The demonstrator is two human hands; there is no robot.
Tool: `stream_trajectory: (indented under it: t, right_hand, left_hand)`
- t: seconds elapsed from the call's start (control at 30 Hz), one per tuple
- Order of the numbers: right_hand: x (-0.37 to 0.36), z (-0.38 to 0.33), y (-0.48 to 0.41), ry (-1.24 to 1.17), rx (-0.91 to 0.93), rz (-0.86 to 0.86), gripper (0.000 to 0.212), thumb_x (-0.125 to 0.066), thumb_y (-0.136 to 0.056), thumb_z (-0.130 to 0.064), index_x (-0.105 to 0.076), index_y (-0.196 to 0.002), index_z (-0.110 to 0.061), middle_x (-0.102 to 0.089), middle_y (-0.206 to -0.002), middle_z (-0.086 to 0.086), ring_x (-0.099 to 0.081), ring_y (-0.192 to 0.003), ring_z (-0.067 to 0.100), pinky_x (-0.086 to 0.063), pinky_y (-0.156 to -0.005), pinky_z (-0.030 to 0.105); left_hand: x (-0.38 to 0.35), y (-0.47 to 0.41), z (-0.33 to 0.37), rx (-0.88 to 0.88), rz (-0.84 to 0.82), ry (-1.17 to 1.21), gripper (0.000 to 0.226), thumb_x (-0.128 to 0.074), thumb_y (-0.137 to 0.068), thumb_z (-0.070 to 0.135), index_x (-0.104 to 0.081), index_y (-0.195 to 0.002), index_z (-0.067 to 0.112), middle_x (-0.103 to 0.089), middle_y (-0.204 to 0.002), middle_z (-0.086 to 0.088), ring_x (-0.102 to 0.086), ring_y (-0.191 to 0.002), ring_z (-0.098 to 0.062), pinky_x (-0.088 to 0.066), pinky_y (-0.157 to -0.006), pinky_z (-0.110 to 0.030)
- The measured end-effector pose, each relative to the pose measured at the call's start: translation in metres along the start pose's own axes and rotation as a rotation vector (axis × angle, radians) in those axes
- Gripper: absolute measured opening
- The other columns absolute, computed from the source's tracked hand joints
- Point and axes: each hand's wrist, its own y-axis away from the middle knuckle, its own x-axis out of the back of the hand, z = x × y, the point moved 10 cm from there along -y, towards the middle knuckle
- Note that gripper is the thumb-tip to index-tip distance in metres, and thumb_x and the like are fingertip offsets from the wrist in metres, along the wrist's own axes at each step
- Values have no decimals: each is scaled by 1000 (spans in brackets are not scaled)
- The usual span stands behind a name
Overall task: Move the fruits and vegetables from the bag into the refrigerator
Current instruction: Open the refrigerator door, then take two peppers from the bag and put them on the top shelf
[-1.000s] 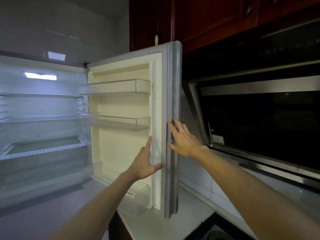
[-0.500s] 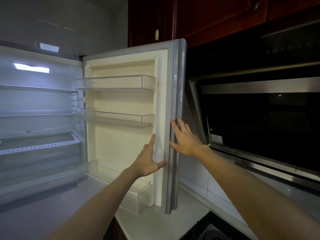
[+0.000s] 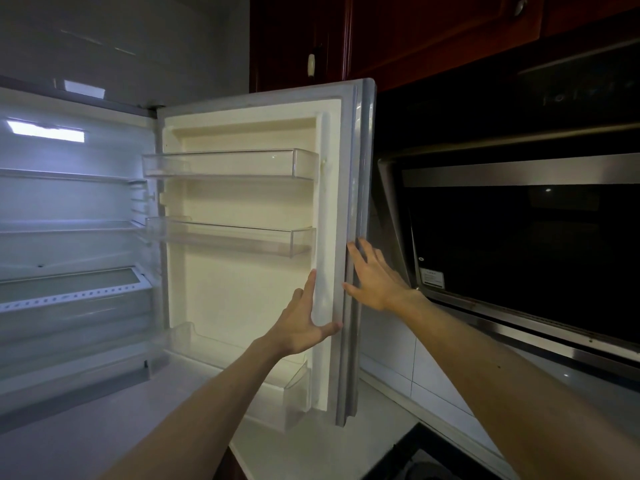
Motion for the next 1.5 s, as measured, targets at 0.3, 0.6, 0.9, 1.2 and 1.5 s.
stream_trajectory:
  t: [0.3,0.6,0.9,1.2,1.5]
  right_hand:
    - [-2,2,-3,22,-2,23,84,-58,-92,-35,-2,-153,-20,4,-161,4,-10,-145,29,-38,-107,51]
    - [-3,-2,1,33,-22,14,82,-59,-92,-34,-4,-152,-20,-2,-160,3,-15,-143,29,-41,-106,49]
    - [-21,16,34,127,-135,-167,76,-52,-95,-41,-8,-153,-17,-7,-159,10,-15,-144,32,-32,-112,51]
    - [-1,74,109,168,-337,-197,78,-53,-94,-43,-8,-153,-17,-14,-156,12,-19,-142,33,-31,-112,51]
    - [70,135,218,253,-506,-146,78,-52,-95,-43,-8,-153,-17,-18,-157,10,-20,-142,31,-32,-113,48]
  left_hand:
    - [-2,-2,1,-25,-22,-53,114,-60,-70,70,20,-146,44,-16,-157,-1,-37,-135,-31,-39,-109,-49]
    - [-3,2,2,-20,-63,-26,106,-63,-83,54,19,-148,38,-13,-158,-4,-31,-139,-33,-33,-111,-45]
    - [-8,20,8,-37,28,-255,88,-59,-86,50,-7,-149,18,-28,-137,-12,-40,-122,-31,-45,-100,-40]
    - [-59,33,48,-139,-176,-307,88,-54,-87,55,-6,-151,17,-27,-146,-16,-37,-129,-34,-40,-104,-49]
    - [-114,58,137,-252,-309,-307,87,-49,-90,56,-2,-152,16,-19,-153,-16,-34,-135,-35,-35,-108,-46]
